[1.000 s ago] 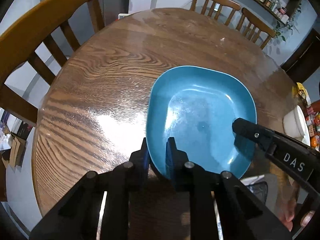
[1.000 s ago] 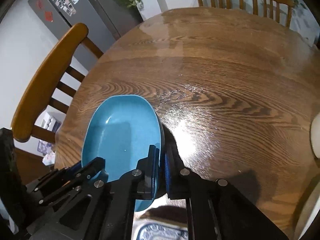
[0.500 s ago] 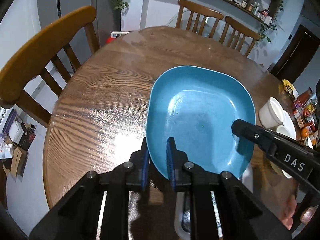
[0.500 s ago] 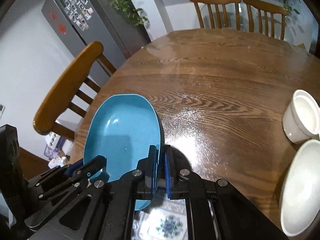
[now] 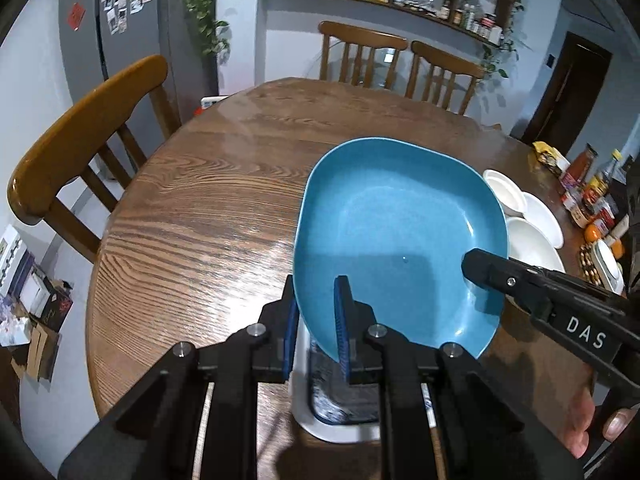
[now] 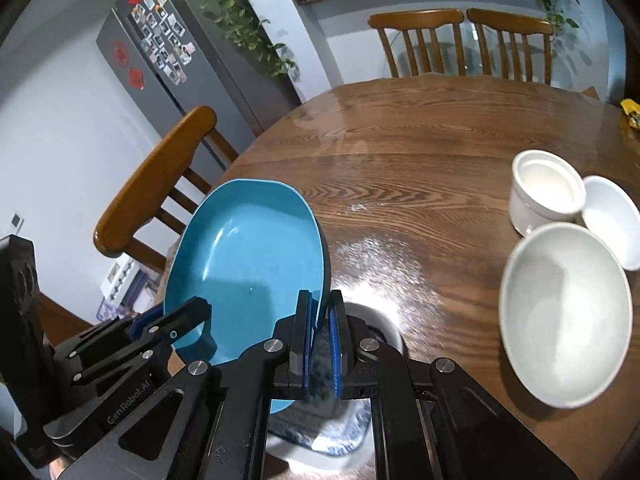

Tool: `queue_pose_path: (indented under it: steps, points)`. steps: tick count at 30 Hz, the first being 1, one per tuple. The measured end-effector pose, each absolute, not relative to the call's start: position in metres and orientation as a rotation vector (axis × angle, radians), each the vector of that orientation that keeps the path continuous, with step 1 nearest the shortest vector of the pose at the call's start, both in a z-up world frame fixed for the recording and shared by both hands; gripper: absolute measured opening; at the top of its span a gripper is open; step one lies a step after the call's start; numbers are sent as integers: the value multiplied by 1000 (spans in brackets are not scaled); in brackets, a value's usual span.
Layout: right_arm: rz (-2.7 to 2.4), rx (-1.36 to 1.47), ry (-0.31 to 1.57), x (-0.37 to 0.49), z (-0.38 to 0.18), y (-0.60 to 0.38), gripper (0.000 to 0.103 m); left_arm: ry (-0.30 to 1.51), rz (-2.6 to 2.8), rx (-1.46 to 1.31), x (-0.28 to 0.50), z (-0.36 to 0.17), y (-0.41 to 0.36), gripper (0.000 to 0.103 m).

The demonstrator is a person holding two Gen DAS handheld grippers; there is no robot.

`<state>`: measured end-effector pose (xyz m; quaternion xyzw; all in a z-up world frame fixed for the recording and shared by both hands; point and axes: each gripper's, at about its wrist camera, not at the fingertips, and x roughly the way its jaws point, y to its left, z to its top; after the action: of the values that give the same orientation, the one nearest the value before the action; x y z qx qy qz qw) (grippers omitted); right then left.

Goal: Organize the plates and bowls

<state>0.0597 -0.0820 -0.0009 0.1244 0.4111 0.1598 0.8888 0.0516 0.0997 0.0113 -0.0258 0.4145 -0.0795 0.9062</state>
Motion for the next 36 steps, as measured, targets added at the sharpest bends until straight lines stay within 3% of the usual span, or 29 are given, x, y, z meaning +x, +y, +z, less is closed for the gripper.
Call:
queue_pose_path:
  steps: [36]
  points:
    - [342, 265, 843, 2, -27, -116, 11, 803, -206, 1, 13, -8, 72, 14]
